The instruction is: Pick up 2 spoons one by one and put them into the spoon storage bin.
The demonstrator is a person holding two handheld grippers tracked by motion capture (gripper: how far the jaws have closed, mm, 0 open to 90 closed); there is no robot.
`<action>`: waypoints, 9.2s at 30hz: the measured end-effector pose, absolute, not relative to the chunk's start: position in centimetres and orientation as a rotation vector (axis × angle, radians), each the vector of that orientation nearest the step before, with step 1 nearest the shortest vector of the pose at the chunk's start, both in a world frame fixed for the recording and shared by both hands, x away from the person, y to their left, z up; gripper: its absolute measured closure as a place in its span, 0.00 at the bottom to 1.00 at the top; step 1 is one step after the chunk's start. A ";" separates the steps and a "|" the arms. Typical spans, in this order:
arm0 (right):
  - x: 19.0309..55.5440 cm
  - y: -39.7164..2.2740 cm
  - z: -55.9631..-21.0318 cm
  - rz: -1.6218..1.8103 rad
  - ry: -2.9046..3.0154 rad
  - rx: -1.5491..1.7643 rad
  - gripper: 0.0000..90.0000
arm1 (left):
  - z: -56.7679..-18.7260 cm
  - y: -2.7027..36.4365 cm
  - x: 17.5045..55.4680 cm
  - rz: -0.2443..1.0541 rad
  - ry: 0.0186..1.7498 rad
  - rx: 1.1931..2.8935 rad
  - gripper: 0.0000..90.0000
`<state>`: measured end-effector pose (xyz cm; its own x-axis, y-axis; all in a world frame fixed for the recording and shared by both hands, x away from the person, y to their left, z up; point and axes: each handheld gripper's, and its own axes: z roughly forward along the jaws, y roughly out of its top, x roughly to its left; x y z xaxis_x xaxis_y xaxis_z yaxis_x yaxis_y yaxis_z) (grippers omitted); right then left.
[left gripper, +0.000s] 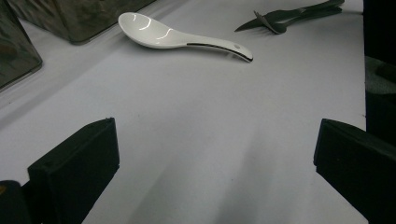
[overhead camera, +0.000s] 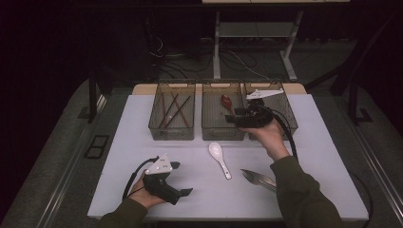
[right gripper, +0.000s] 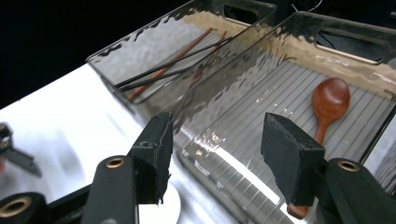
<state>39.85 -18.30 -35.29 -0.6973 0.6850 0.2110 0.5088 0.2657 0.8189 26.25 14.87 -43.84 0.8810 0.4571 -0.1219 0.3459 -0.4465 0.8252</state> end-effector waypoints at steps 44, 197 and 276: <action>32.1 -13.5 -42.2 1.017 2.855 0.863 1.00 | -44.0 14.5 26.2 0.147 0.593 2.088 0.00; 43.3 -17.0 -32.6 1.262 2.372 1.042 0.92 | -44.0 15.4 26.6 0.168 0.605 2.078 0.00; 36.2 -22.8 -37.3 1.475 2.363 1.022 0.42 | -44.1 15.3 26.7 0.167 0.606 2.094 0.00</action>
<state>36.22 -22.81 -37.27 -0.7493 0.6307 0.2019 0.4583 0.2739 0.8455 26.66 15.31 -44.12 0.8697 0.4810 -0.1108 0.3561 -0.4561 0.8156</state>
